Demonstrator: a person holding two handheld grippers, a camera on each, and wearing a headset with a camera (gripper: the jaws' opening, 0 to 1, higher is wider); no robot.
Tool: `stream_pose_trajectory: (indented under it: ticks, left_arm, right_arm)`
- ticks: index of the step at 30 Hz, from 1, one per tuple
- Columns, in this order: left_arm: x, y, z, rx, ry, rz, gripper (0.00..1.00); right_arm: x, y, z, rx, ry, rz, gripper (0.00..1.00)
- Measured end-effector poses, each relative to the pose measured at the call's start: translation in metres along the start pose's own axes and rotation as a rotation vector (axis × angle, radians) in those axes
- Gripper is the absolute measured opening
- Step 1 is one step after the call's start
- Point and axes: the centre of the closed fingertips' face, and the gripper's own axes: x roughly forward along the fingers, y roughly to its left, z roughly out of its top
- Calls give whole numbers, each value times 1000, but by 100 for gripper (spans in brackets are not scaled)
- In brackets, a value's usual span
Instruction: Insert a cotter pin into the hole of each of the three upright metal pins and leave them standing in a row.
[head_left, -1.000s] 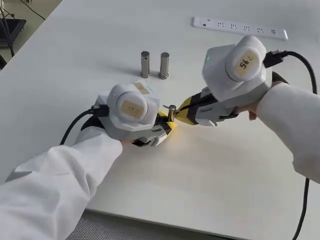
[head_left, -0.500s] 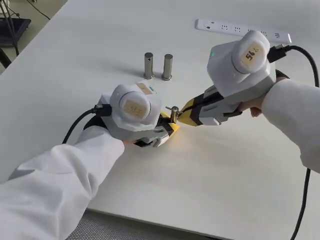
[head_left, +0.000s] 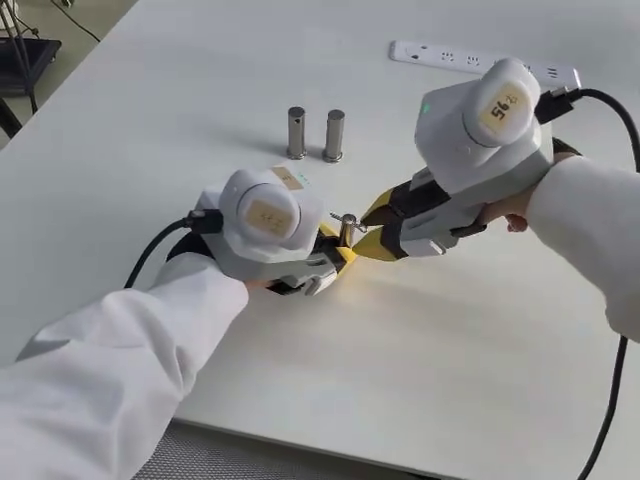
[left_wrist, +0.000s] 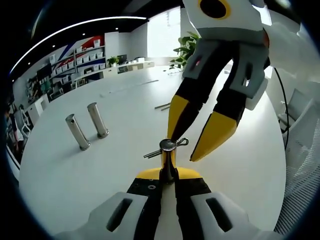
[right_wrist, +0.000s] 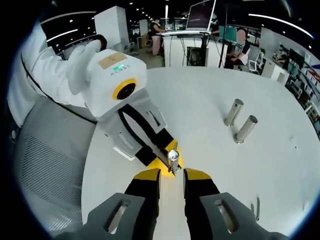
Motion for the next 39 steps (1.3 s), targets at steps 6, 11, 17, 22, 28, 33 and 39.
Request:
stream_pose_trajectory:
  ticks: [6, 11, 17, 22, 28, 33, 39]
  left_arm:
    - [0, 0, 0, 1, 1, 1, 7]
    - [0, 1, 0, 2, 1, 2, 7]
    - [0, 1, 0, 2, 3, 2, 7]
    - [0, 2, 0, 3, 3, 1, 7]
    - [1, 1, 0, -1, 4, -1, 7]
    - [-1, -7, -5, 31, 28, -32, 21]
    - [-9, -1, -8, 30, 41, -18, 35]
  right_arm:
    - [-6, 0, 1, -4, -11, -7, 3]
    - [-5, 2, 3, -12, -15, -3, 0]
    - [-3, -1, 6, -4, -26, 0, 0]
    - [-3, -1, 5, 5, -22, -2, 0]
    - [-4, 1, 5, 11, -26, -10, 0]
    - [-5, -3, 3, 18, -12, -28, 12]
    - [-7, 0, 3, 26, -20, -27, 14]
